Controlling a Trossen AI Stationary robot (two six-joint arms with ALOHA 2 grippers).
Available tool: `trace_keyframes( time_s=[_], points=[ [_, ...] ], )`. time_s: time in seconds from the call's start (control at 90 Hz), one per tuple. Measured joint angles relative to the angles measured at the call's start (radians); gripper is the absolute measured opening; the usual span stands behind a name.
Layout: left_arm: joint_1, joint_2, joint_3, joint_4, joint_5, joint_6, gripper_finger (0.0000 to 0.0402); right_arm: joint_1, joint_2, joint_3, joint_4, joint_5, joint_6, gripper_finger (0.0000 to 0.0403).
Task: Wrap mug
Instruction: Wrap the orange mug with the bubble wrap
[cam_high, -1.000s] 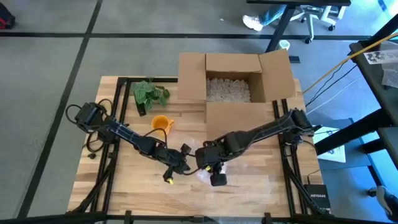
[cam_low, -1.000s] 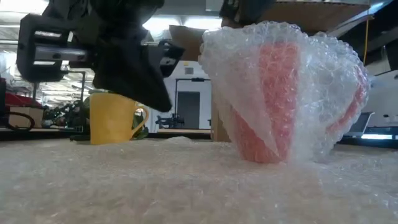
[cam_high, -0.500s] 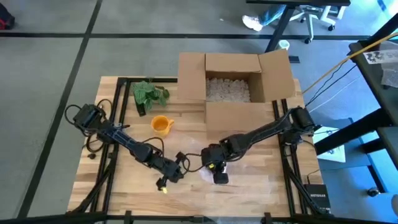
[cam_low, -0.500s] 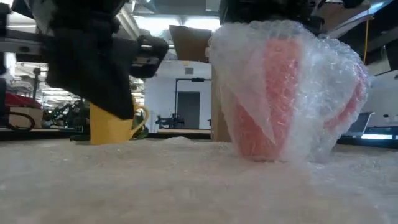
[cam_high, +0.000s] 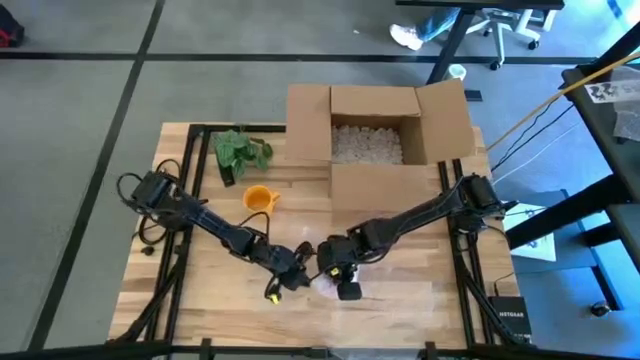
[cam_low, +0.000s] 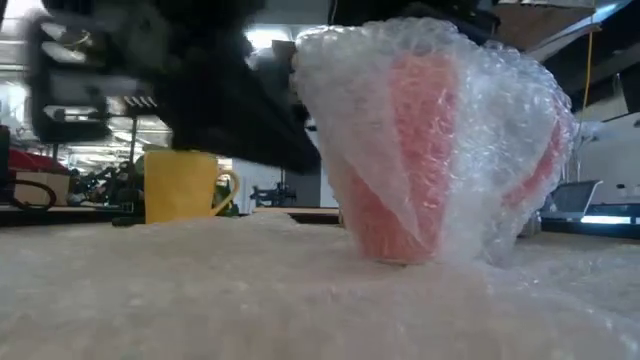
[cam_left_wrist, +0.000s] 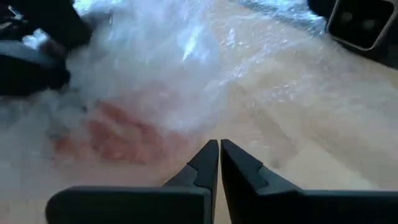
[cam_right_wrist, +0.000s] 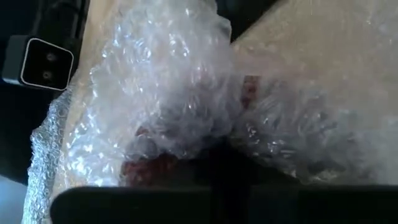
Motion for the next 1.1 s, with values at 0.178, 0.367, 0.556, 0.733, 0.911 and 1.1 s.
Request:
trace_keyframes(
  time_s=[0.178, 0.367, 0.556, 0.733, 0.911, 1.1],
  points=[
    [0.063, 0.100, 0.007, 0.145, 0.037, 0.018, 0.0000, 0.000, 0.000, 0.000, -0.009, -0.022, -0.014, 0.0000],
    [0.153, 0.155, 0.081, 0.154, 0.057, 0.054, 0.0000, -0.009, -0.004, 0.002, -0.110, -0.011, 0.004, 0.0000],
    [0.202, 0.154, 0.095, 0.124, 0.030, 0.034, 0.0000, -0.015, -0.005, 0.002, -0.158, -0.008, 0.005, 0.0000],
    [0.172, 0.147, 0.102, 0.042, 0.013, 0.017, 0.0000, -0.014, -0.004, 0.002, -0.149, -0.010, 0.003, 0.0000],
    [0.116, 0.089, 0.101, -0.076, 0.027, 0.014, 0.0000, -0.012, -0.003, 0.001, -0.141, -0.015, 0.002, 0.0000],
    [0.093, 0.003, 0.100, -0.240, 0.028, 0.007, 0.0000, -0.012, -0.008, -0.045, -0.079, -0.026, 0.011, 0.0000]
  ],
)
